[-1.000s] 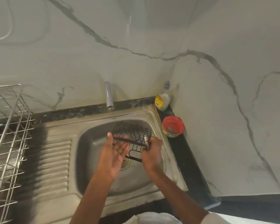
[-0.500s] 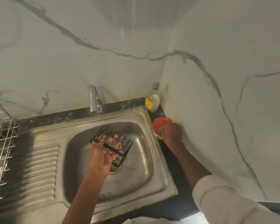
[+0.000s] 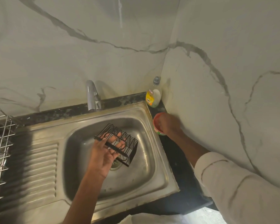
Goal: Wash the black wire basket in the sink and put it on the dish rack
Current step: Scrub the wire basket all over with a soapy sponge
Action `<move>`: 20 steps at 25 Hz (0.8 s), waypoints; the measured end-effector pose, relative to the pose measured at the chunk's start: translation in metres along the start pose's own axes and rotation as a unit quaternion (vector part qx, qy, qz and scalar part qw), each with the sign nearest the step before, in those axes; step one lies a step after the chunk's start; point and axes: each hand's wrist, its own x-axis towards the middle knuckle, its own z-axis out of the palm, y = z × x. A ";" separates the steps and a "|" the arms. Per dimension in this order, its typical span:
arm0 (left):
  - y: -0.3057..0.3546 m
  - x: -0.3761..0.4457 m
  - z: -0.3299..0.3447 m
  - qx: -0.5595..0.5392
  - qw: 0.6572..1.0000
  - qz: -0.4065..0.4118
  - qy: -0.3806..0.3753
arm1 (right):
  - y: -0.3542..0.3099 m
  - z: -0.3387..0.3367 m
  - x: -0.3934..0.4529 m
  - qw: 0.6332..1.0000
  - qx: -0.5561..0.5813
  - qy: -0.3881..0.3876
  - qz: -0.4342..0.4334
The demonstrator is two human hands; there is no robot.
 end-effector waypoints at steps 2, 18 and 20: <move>-0.001 -0.001 0.000 0.003 1.000 -0.001 -0.002 | 0.003 -0.004 0.003 1.000 -0.017 0.006 -0.008; -0.010 -0.016 -0.012 0.005 1.000 0.009 -0.006 | 0.002 0.003 0.009 0.997 0.077 -0.022 0.018; -0.009 -0.019 -0.013 0.001 1.000 0.014 0.001 | 0.004 0.001 0.012 0.996 0.078 -0.023 0.026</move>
